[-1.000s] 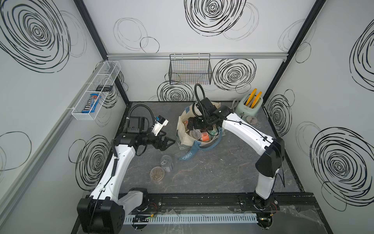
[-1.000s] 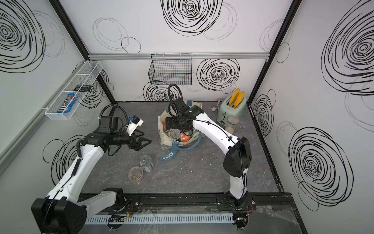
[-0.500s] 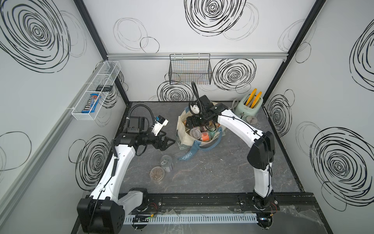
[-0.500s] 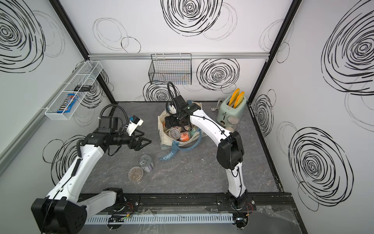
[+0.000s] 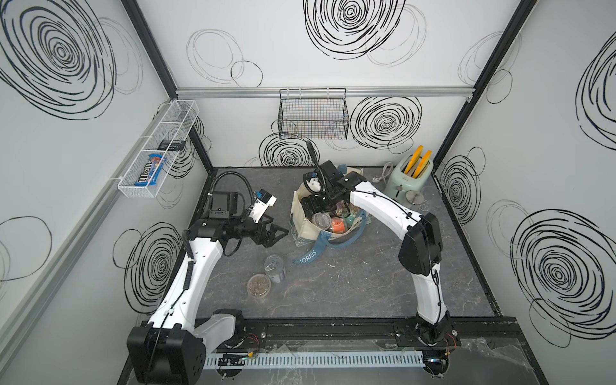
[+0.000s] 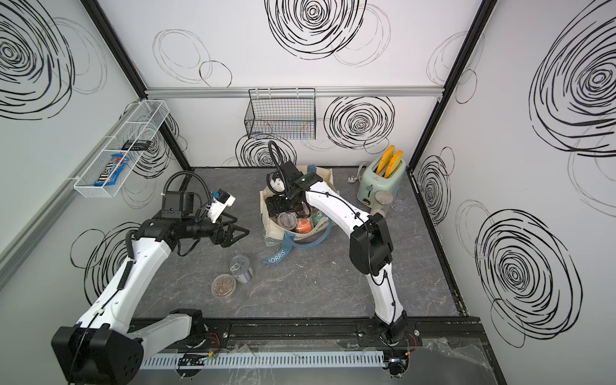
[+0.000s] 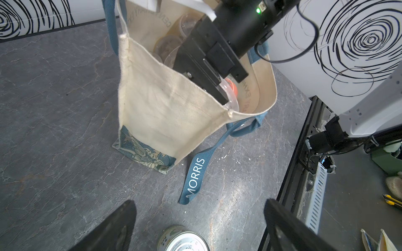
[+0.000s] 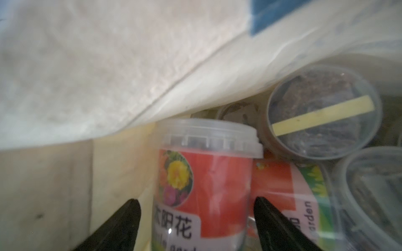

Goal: Take out the seed jars from the canvas bag
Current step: Pick up the seed jar from the canvas bag.

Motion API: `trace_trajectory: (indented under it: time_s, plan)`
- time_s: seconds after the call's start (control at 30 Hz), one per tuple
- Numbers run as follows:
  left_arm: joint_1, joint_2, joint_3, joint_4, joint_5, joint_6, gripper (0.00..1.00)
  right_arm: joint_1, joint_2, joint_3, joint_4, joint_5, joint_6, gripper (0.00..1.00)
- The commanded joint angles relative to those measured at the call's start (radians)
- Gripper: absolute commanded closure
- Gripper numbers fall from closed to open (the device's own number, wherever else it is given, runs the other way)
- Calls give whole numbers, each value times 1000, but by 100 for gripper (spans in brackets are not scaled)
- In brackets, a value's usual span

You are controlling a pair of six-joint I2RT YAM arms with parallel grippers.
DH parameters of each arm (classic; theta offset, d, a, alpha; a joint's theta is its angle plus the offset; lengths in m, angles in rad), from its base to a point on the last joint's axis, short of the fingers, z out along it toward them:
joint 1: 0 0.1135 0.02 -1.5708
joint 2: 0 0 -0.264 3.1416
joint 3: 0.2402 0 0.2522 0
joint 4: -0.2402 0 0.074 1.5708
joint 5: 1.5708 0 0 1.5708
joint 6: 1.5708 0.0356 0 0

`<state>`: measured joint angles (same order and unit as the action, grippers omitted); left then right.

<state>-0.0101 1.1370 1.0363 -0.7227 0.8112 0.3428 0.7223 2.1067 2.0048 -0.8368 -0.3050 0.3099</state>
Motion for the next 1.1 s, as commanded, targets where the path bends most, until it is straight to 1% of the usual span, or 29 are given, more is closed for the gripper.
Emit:
trace_trajectory:
  time_s: [0.0, 0.33, 0.57, 0.67, 0.8, 1.07]
  plan:
    - [9, -12, -4, 33, 20, -7, 4, 4, 12, 28, -29, -14, 2, 15]
    - [12, -15, -9, 37, 19, -11, 4, 3, -15, 15, 18, 16, -7, 25]
    - [13, -15, -13, 45, 23, -16, 4, 2, -102, -70, 104, 55, -5, 30]
    - [13, -15, -19, 49, 26, -18, 4, 0, -139, -110, 144, 64, -6, 34]
    - [14, -16, -23, 55, 28, -22, 4, -4, -169, -154, 184, 60, -6, 35]
    - [14, -14, -12, 53, 37, -27, 4, -7, -194, -157, 178, 84, -2, 35]
